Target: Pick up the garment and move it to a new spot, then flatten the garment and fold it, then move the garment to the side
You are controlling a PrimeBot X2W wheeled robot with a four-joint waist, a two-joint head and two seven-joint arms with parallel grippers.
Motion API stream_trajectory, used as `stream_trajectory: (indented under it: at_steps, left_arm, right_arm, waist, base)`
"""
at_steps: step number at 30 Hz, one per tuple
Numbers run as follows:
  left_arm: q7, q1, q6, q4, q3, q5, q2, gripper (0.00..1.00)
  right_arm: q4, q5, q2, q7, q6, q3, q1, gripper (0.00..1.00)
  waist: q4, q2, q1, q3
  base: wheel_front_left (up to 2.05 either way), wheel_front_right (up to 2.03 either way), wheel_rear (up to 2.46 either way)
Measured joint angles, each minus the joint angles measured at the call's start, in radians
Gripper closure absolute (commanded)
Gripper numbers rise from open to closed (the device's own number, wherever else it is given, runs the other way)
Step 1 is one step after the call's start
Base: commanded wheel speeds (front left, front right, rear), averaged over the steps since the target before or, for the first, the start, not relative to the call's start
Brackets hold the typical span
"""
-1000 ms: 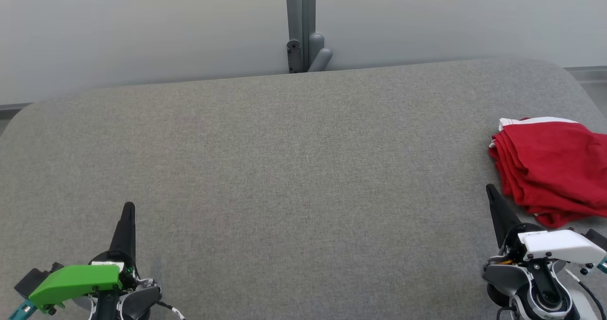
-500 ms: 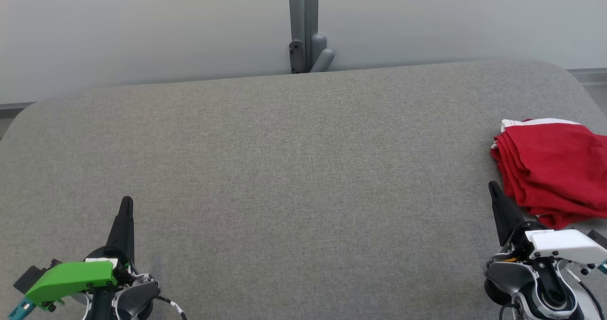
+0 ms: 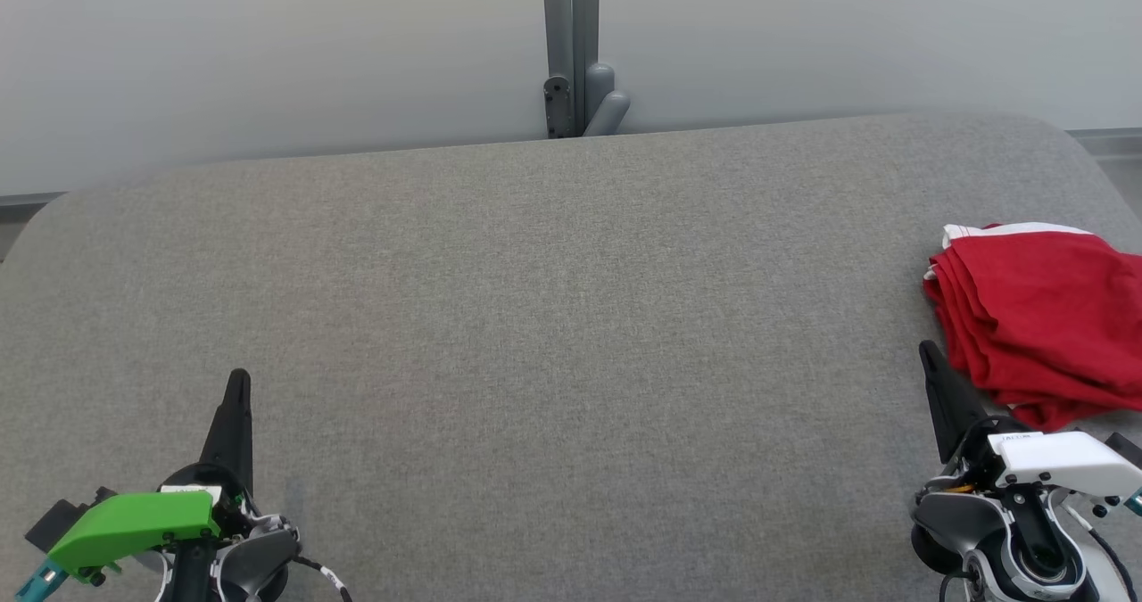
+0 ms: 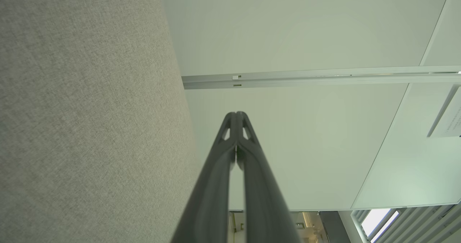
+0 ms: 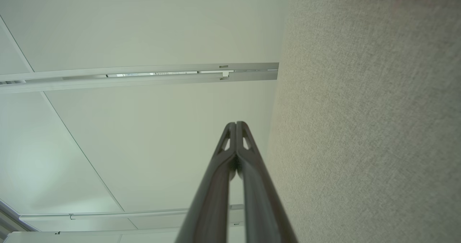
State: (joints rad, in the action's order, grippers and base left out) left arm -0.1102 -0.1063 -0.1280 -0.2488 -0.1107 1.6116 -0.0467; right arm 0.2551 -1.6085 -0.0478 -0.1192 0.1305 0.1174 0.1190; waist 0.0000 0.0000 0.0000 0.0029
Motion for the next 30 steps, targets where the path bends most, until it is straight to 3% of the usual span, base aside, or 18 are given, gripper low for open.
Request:
stream_trajectory:
  at_steps: [30]
  left_arm:
    - [0.0, 0.0, 0.0, 0.0, 0.0, 0.0, 0.0, 1.0]
  right_arm:
    - [0.0, 0.0, 0.0, 0.0, 0.0, 0.0, 0.0, 1.0]
  waist:
    - [0.0, 0.0, 0.0, 0.0]
  base:
    - [0.0, 0.0, 0.0]
